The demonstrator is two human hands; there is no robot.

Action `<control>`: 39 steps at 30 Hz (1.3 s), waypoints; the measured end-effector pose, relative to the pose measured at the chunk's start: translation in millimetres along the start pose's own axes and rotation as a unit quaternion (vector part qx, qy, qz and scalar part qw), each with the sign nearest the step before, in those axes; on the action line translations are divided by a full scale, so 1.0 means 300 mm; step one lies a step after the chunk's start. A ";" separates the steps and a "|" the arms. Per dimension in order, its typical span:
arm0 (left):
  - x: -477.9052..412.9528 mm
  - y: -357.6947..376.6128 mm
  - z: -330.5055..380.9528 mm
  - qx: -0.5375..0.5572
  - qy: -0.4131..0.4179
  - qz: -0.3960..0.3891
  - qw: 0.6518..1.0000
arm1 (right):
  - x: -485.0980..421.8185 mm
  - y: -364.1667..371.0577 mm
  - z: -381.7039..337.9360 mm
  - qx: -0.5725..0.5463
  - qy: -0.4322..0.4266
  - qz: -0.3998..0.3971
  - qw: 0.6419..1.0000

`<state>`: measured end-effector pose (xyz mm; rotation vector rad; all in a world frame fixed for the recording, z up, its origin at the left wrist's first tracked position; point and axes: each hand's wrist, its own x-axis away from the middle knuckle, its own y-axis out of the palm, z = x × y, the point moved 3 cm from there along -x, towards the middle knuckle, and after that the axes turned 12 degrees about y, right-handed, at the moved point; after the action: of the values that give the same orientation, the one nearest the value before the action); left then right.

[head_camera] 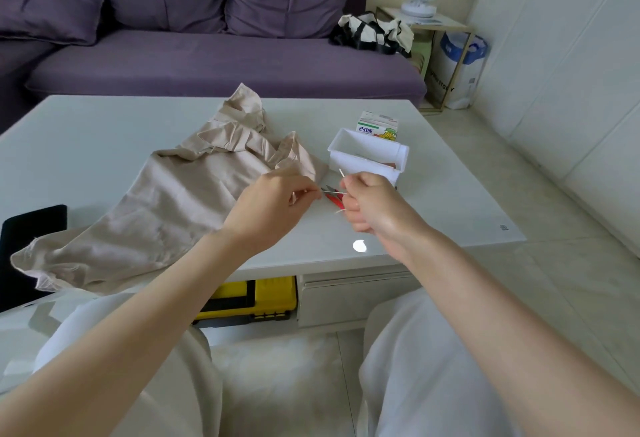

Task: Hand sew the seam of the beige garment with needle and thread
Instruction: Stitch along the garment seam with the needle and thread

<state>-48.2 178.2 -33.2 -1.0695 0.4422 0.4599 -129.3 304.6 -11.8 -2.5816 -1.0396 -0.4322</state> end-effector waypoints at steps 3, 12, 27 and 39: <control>0.019 0.019 -0.079 -0.010 -0.056 -0.040 0.998 | -0.021 -0.047 -0.007 -0.014 -0.016 0.062 0.998; 0.064 0.015 -0.142 -0.127 -0.063 -0.073 0.987 | -0.084 -0.171 0.006 0.027 -0.061 0.183 0.981; 0.082 -0.068 0.057 -0.159 0.122 0.033 0.979 | -0.214 -0.100 0.094 0.078 -0.021 0.161 0.984; 0.122 -0.012 0.156 -0.070 0.195 -0.028 0.978 | -0.216 -0.088 0.115 0.146 -0.014 0.153 0.977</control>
<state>-10.6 224.2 -31.6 -1.3114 0.7314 0.2307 -187.3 297.1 -63.4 -2.4265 -0.6397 -0.1519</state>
